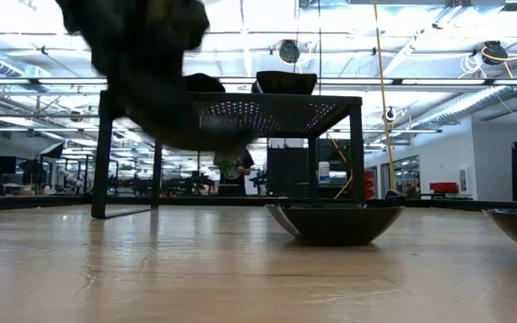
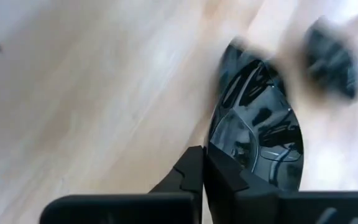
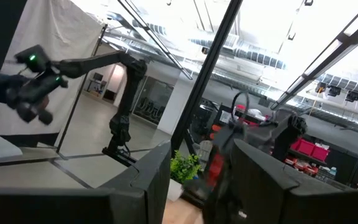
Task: Pick & Place Mini shaped plates
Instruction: Stack the leaf-shaped plate onto the stacked leaf-shaped plate on the shelf
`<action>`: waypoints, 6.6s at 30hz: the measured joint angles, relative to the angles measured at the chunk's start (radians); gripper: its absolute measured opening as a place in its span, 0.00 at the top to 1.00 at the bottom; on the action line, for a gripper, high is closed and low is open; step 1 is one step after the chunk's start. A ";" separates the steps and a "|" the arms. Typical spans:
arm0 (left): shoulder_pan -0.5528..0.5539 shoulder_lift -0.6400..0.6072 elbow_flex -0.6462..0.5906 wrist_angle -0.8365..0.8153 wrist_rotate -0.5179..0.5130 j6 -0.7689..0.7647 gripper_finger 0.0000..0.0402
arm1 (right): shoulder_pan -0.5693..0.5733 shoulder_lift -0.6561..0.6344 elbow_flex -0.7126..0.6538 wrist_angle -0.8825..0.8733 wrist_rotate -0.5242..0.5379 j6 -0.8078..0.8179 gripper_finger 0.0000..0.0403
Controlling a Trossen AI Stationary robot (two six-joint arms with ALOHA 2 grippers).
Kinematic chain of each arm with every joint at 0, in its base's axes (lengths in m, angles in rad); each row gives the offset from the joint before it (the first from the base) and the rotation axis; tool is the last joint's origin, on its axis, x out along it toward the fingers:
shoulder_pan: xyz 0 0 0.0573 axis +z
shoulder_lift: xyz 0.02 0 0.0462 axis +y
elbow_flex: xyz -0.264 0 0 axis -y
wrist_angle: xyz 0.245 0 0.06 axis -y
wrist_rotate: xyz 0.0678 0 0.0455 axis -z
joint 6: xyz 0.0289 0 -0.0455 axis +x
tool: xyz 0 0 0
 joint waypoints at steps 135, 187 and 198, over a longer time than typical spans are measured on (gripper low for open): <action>0.034 0.286 0.000 0.490 0.054 -0.259 0.99 | 0.004 -0.002 0.000 -0.007 0.335 -0.004 0.61; 0.024 -0.242 0.000 -0.428 -0.971 -0.845 0.94 | 0.005 -0.002 0.000 0.007 0.336 -0.004 0.61; 0.023 -0.242 0.000 -0.450 -0.893 -0.867 0.78 | 0.005 -0.002 0.000 0.007 0.336 -0.004 0.61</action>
